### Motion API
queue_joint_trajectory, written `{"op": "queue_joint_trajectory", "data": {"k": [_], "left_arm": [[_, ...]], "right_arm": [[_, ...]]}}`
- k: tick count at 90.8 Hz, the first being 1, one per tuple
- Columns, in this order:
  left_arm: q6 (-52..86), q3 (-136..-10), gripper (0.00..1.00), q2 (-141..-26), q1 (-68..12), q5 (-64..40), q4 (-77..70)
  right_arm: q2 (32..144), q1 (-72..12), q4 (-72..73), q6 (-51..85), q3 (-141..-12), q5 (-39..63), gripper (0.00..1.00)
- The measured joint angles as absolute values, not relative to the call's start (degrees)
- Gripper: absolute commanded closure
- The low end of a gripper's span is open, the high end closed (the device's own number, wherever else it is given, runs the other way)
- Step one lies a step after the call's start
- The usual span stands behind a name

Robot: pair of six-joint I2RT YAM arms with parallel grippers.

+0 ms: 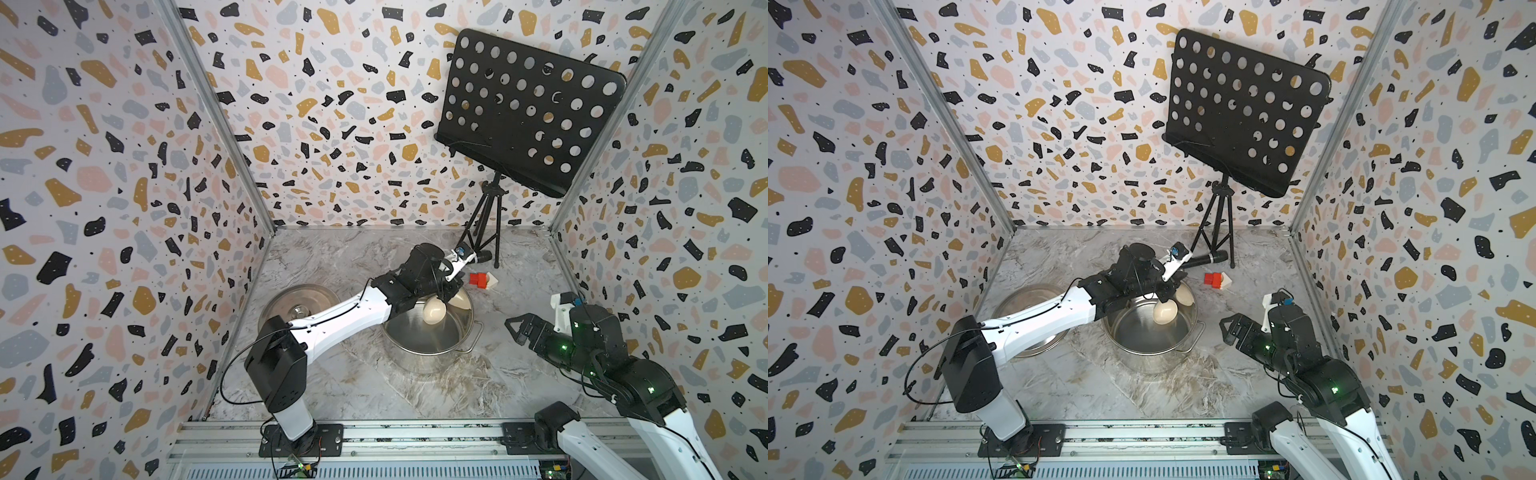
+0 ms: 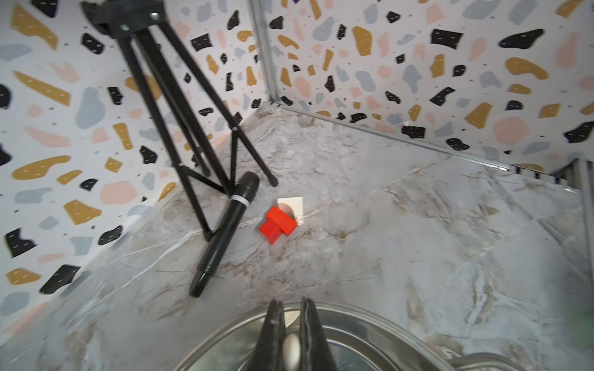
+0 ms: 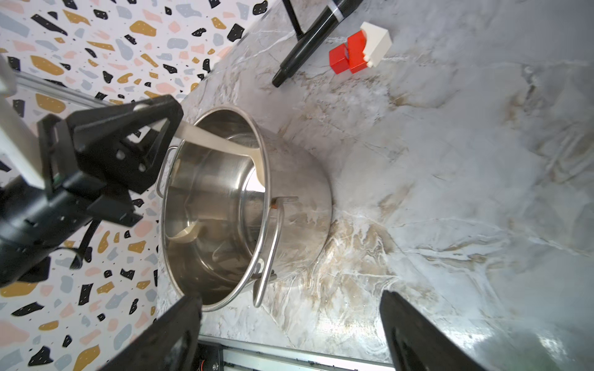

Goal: Stir the soup with a spoon
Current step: Stir the soup in the pan with a stick.

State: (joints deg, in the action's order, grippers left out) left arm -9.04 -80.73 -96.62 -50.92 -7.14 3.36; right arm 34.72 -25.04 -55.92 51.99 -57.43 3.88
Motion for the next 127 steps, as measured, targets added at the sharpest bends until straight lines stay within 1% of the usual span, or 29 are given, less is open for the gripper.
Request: {"op": "queue_joint_trajectory", "data": {"k": [14, 24, 45, 60, 69, 83, 93, 102, 113, 127], "left_arm": [[-10.79, -80.18, 1.00, -96.09, -54.41, -10.11, 3.36], [-11.84, -77.25, 1.00, -93.14, -55.68, -11.94, 3.86], [-12.84, -67.81, 1.00, -81.76, -57.19, -15.66, 6.02], [-12.84, -61.25, 1.00, -73.38, -57.25, -15.88, 8.86], [-12.23, -59.02, 1.00, -69.34, -55.79, -15.86, 10.92], [-9.61, -58.26, 1.00, -65.56, -48.25, -15.73, 11.90], [-7.81, -58.28, 1.00, -65.84, -42.57, -15.53, 10.63], [-6.61, -58.98, 1.00, -68.90, -39.29, -15.09, 9.34], [-6.09, -62.15, 1.00, -75.37, -37.78, -14.26, 8.36], [-5.98, -69.60, 1.00, -83.42, -37.23, -13.63, 7.84]], "right_arm": [[34.92, -25.04, -56.23, 51.99, -57.98, 1.39, 0.09], [34.98, -25.04, -56.23, 51.96, -58.22, 0.27, 0.09], [35.77, -25.04, -56.25, 51.94, -58.22, 0.16, 0.10], [36.25, -25.04, -56.25, 51.46, -58.22, 0.16, 0.10], [36.32, -25.04, -56.25, 51.33, -58.22, 0.16, 0.10], [36.32, -25.04, -56.25, 51.33, -58.22, 0.16, 0.11], [36.36, -25.04, -56.23, 51.29, -58.22, 0.19, 0.11], [36.67, -25.04, -56.18, 51.13, -58.22, 0.38, 0.11], [37.58, -25.04, -56.12, 50.68, -58.22, 0.67, 0.11], [38.28, -25.04, -56.03, 49.84, -58.22, 0.86, 0.11]]}}
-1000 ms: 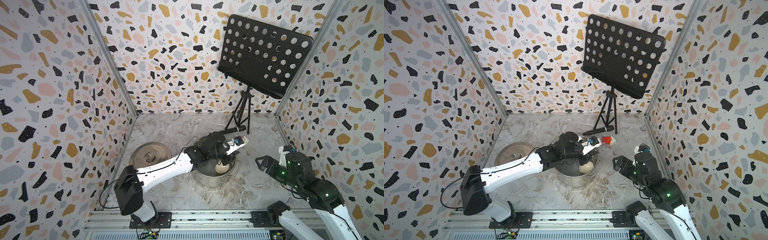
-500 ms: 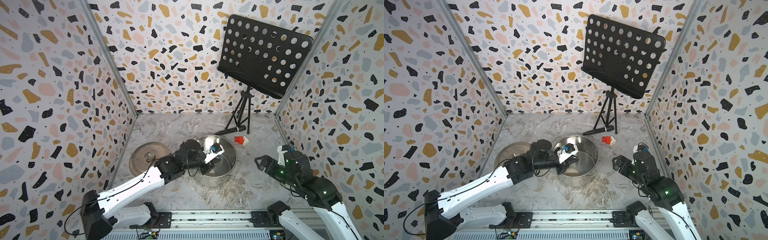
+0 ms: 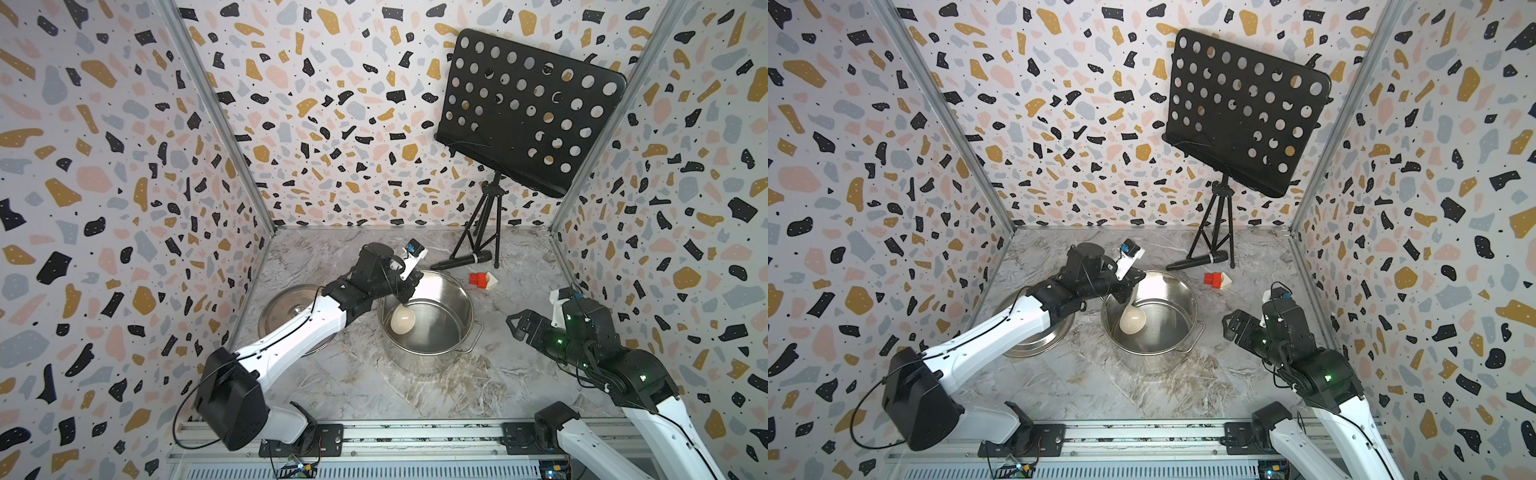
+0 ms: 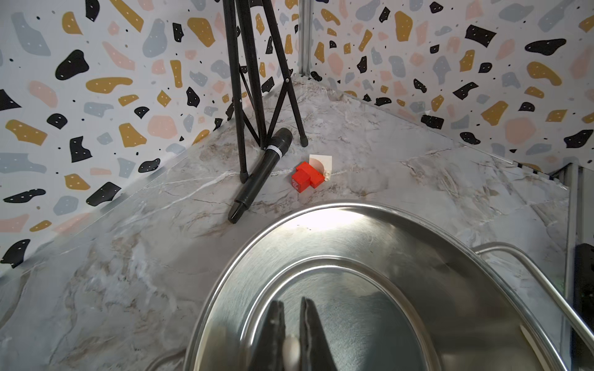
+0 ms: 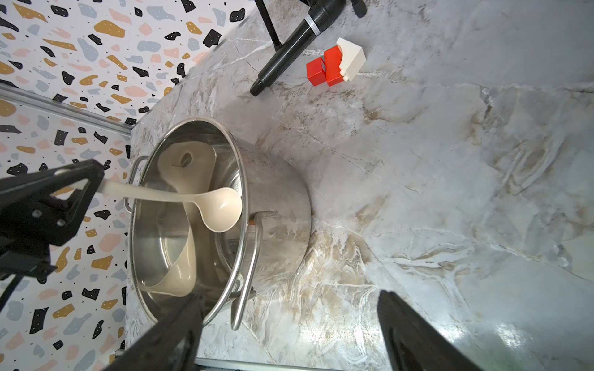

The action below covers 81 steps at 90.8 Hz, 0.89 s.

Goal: Stir the soup with a spoon
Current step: Stir the soup in the pan with a stick.

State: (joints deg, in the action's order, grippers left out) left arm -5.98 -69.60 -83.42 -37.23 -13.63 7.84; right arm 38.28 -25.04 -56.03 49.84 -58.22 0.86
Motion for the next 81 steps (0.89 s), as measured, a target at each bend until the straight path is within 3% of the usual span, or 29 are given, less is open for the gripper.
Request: {"op": "queue_joint_trajectory", "data": {"k": [41, 81], "left_arm": [[-8.16, -83.22, 1.00, -96.49, -43.20, -15.86, 8.34], [-13.52, -78.91, 1.00, -90.17, -54.41, -17.87, 13.10]], "right_arm": [[37.39, -25.04, -55.96, 50.15, -58.22, 0.86, 0.12], [36.27, -25.04, -55.92, 53.74, -56.27, -0.01, 0.12]]}}
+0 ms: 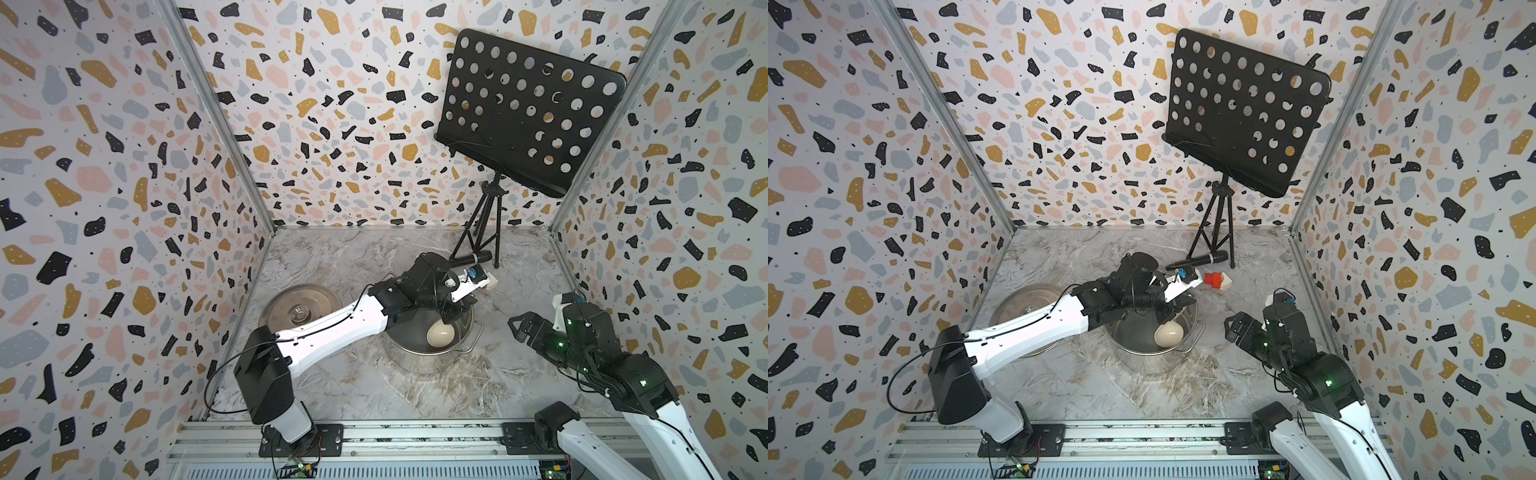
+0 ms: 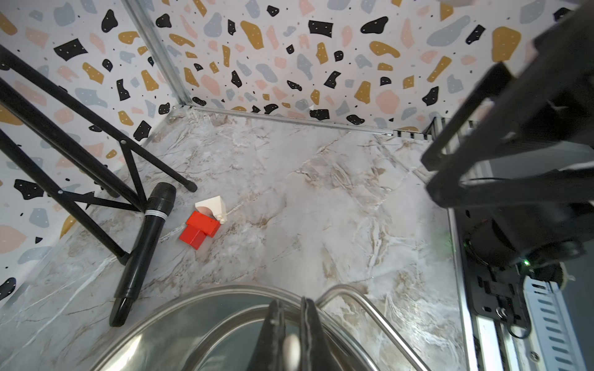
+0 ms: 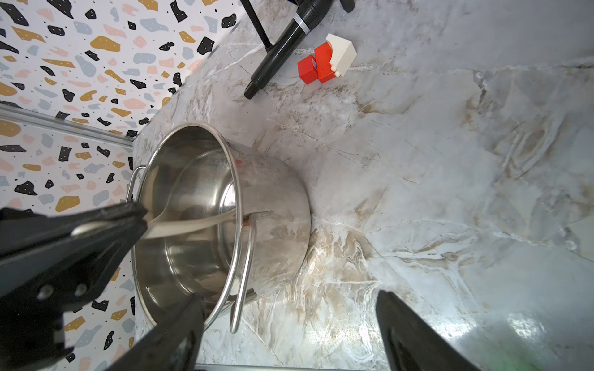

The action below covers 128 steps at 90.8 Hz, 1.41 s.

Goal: Stir the soup with a spoon
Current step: Stir the soup in the pan with a stick.

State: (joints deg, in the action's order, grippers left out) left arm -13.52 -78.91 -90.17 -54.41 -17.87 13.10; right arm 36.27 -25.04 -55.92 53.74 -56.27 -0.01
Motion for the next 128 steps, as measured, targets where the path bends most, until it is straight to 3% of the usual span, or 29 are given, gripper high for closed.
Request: {"op": "queue_joint_trajectory", "data": {"k": [36, 61, 86, 102, 128], "left_arm": [[-14.96, -64.38, 1.00, -71.05, -56.16, -18.81, 18.39], [-10.41, -60.69, 1.00, -67.70, -42.59, -18.24, 14.83], [-6.59, -67.46, 1.00, -79.90, -34.28, -15.25, 9.30], [-4.32, -79.59, 1.00, -90.96, -34.30, -14.02, 9.85], [-3.44, -88.68, 1.00, -99.79, -40.23, -13.82, 11.33]], "right_arm": [[37.95, -25.04, -55.79, 53.69, -56.25, -0.97, 0.12], [38.70, -25.04, -54.83, 53.69, -55.61, -0.89, 0.12], [39.44, -25.04, -54.70, 52.95, -55.61, -0.43, 0.12], [39.55, -25.04, -54.52, 52.42, -55.61, -0.19, 0.12], [39.31, -25.04, -54.46, 52.25, -55.61, -0.25, 0.13]]}}
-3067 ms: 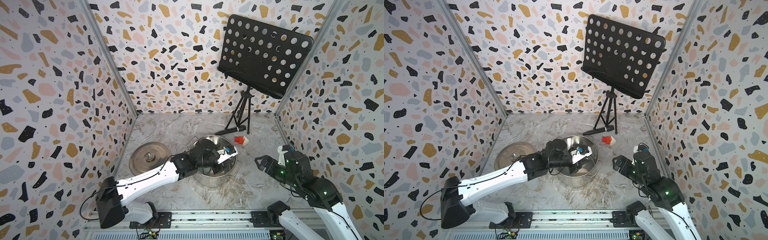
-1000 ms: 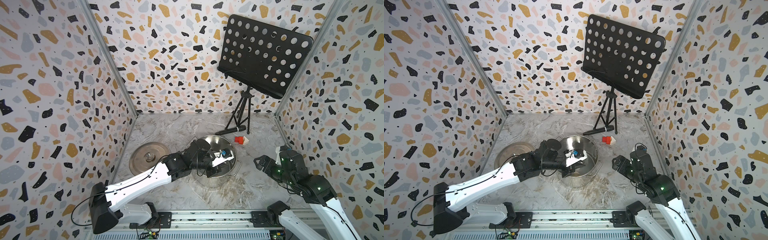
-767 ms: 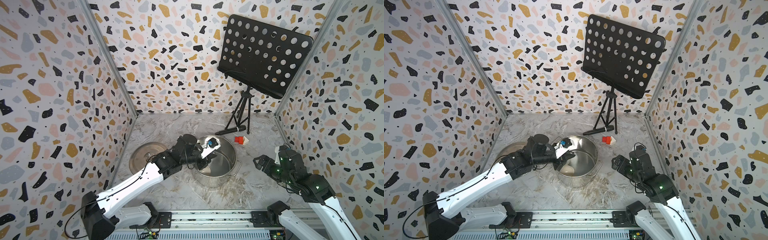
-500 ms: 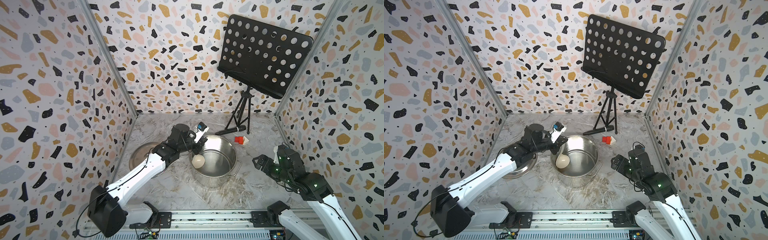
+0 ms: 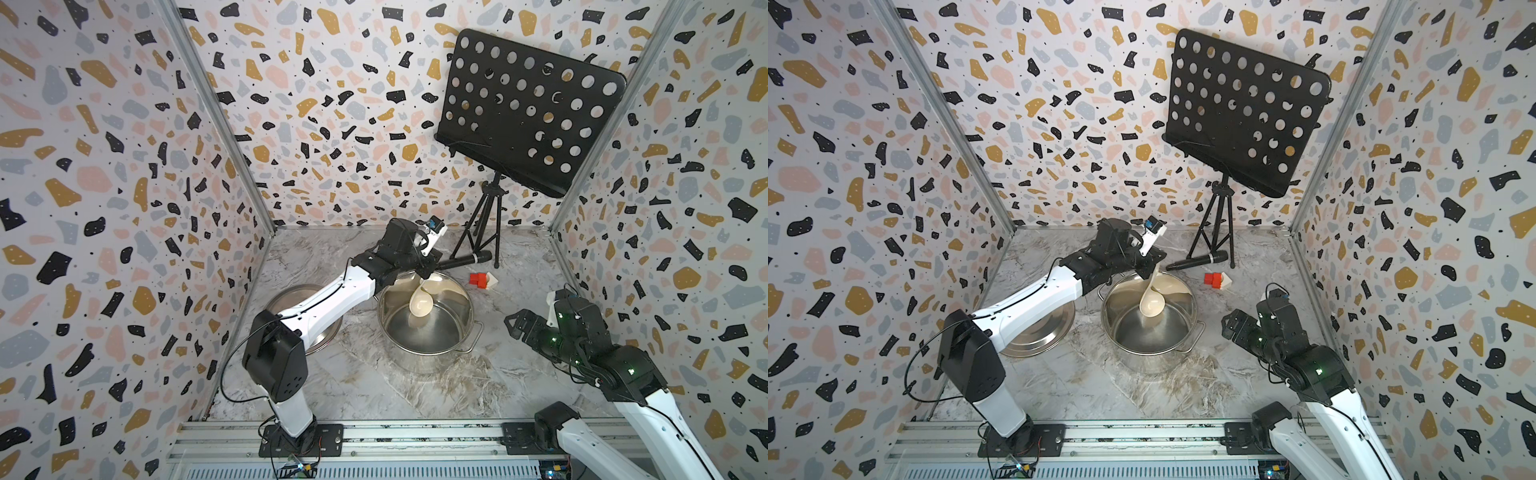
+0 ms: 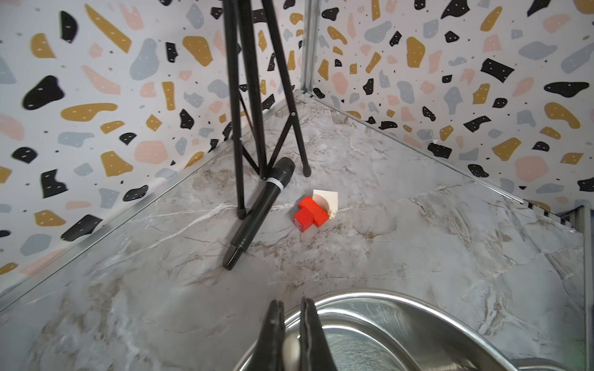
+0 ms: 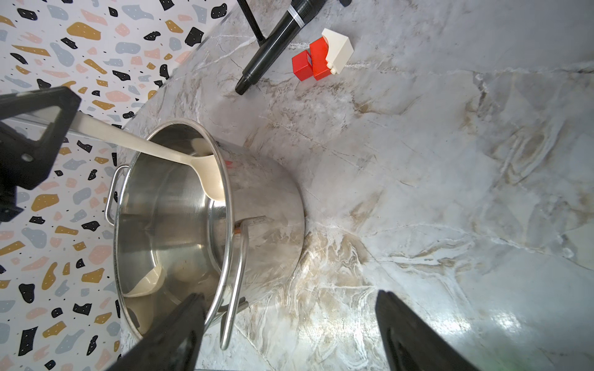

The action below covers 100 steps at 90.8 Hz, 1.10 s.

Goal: Stir the soup with a spoon
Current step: Stir the soup in the pan with a stick.

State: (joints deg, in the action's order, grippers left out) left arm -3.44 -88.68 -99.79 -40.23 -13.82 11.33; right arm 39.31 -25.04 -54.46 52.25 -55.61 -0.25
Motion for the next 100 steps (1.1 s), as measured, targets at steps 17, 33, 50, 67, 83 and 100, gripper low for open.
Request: {"op": "queue_joint_trajectory", "data": {"k": [17, 33, 50, 67, 83, 100], "left_arm": [[-4.78, -91.11, 1.00, -102.13, -47.31, -13.93, 13.28], [-5.58, -90.85, 1.00, -101.82, -52.21, -14.44, 15.20], [-7.97, -85.38, 1.00, -96.18, -55.37, -14.28, 17.98], [-9.37, -78.04, 1.00, -87.15, -57.45, -14.31, 19.92], [-9.37, -70.74, 1.00, -78.37, -56.97, -12.47, 20.80], [-8.08, -65.32, 1.00, -72.01, -49.32, -11.51, 19.84]], "right_arm": [[39.27, -25.02, -54.46, 52.23, -55.61, -0.80, 0.13], [39.27, -25.02, -54.43, 52.23, -55.61, -1.10, 0.13], [39.27, -25.02, -54.43, 52.23, -55.61, -1.13, 0.13], [39.27, -25.04, -54.43, 52.23, -55.61, -1.13, 0.13], [39.33, -25.02, -54.41, 52.23, -55.61, -1.10, 0.13], [39.46, -25.04, -54.33, 52.25, -55.53, -1.06, 0.13]]}}
